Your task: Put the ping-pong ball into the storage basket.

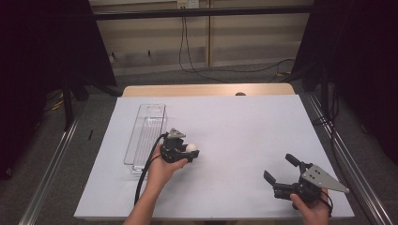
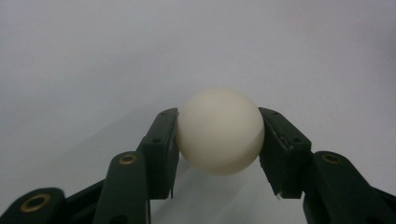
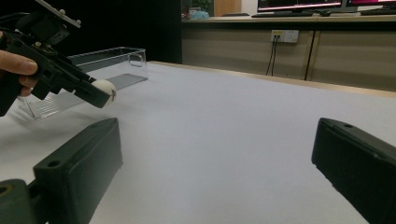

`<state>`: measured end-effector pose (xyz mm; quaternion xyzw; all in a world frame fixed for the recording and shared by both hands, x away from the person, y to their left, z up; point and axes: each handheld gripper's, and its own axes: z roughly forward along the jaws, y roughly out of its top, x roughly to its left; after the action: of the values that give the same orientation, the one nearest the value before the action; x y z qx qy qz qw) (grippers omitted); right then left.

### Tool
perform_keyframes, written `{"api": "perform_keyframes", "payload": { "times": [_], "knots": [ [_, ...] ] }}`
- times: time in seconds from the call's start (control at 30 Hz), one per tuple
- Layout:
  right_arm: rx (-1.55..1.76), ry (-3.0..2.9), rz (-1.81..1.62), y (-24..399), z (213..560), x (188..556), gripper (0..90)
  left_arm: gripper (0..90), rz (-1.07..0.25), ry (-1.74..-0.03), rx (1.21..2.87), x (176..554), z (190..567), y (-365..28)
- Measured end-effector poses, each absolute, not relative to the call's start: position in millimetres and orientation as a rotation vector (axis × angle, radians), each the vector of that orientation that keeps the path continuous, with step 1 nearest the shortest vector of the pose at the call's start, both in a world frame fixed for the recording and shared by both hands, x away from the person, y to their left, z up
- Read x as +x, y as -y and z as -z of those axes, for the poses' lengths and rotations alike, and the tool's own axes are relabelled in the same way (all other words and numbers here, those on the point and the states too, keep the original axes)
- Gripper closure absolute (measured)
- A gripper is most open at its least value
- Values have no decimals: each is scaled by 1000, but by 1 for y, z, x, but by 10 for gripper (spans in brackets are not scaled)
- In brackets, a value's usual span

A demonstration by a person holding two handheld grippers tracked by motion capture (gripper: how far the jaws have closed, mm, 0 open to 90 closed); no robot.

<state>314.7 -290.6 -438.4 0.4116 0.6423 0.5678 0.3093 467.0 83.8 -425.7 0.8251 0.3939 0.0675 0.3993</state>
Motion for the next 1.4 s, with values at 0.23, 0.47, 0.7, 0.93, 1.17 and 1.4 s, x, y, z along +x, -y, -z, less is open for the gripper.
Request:
{"api": "perform_keyframes", "payload": {
  "times": [0.23,0.47,0.7,0.93,1.17,1.4],
  "knots": [
    [1086,-1698,-1506,291,438,315,12,510,-173,-998,2072,466,424,-85],
    [1089,-1697,-1505,290,438,315,12,510,-176,-1006,2065,467,421,-89],
    [1089,-1696,-1503,291,438,315,12,510,-165,-1010,2067,467,416,-93],
    [1089,-1698,-1502,291,438,315,12,510,-160,-1015,2059,467,415,-95],
    [1086,-1702,-1498,291,439,315,12,510,-161,-1012,2064,468,414,-97],
    [1087,-1697,-1499,290,438,315,12,510,-164,-1025,2062,467,411,-98]
  ]
}}
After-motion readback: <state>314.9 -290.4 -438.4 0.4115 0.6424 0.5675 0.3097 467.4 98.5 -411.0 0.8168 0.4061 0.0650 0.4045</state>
